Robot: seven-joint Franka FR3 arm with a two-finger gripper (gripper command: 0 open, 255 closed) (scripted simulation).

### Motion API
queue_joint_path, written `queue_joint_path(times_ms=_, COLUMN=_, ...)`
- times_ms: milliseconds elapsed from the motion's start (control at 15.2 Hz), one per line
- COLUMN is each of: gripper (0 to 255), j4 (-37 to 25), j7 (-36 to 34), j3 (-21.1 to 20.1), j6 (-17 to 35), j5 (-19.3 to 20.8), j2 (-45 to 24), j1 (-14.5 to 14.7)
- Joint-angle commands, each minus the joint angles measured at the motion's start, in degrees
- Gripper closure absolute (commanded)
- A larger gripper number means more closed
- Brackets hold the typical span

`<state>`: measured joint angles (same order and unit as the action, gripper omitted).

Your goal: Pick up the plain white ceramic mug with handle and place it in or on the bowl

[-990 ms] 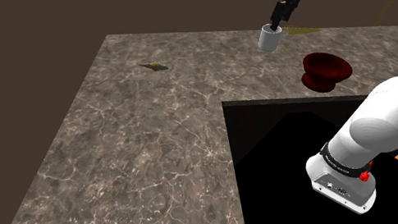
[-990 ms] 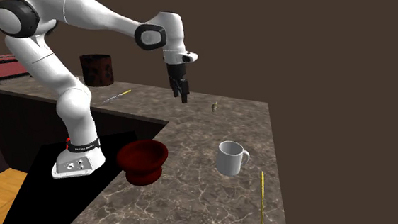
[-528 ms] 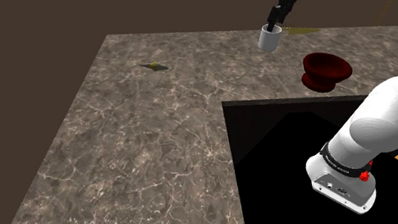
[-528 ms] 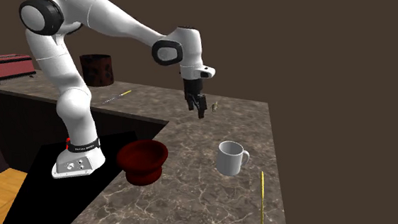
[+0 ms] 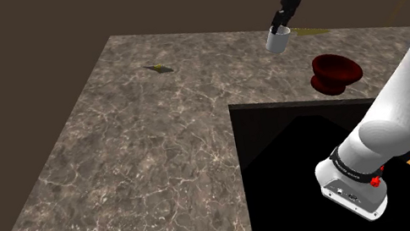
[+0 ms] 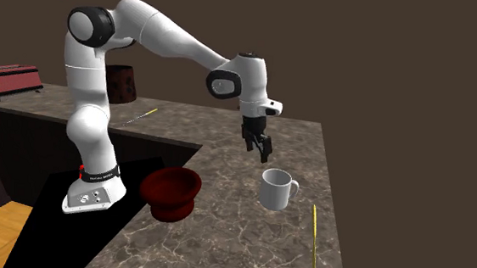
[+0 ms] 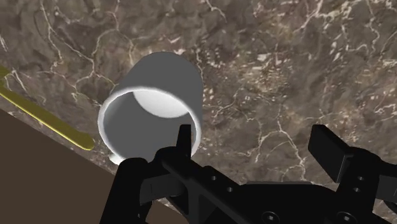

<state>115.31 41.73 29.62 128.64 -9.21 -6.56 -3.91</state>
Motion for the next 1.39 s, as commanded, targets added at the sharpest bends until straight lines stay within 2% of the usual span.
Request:
queue_joint_path(times_ms=0, gripper=0, j4=-3.49, j7=3.10, j3=0.07, j6=0.42, j5=-3.56, j2=-4.76, j1=-1.39)
queue_joint_path(times_ms=132, gripper=0, j4=-7.63, j7=5.79, j3=-0.37, j6=0.26, j5=-6.82, j2=-9.57, j1=-3.33)
queue_joint_path(times_ms=198, gripper=0, j4=-8.05, j7=6.00, j3=-0.51, j6=0.23, j5=-7.08, j2=-10.02, j1=-3.61)
queue_joint_path(times_ms=660, gripper=0, j4=-7.23, j7=7.76, j3=-1.83, j6=4.35, j5=-9.89, j2=-13.86, j1=-4.49)
queue_joint_path(times_ms=1188, gripper=0, j4=-7.23, j7=7.76, j3=-1.84, j6=4.34, j5=-9.88, j2=-13.85, j1=-4.49)
queue_joint_path(times_ms=1254, gripper=255, j4=-7.23, j7=7.76, j3=-1.84, j6=4.34, j5=-9.88, j2=-13.85, j1=-4.49)
queue_joint_path(times_ms=1320, gripper=255, j4=-7.23, j7=7.76, j3=-1.84, j6=4.34, j5=-9.88, j2=-13.85, j1=-4.49)
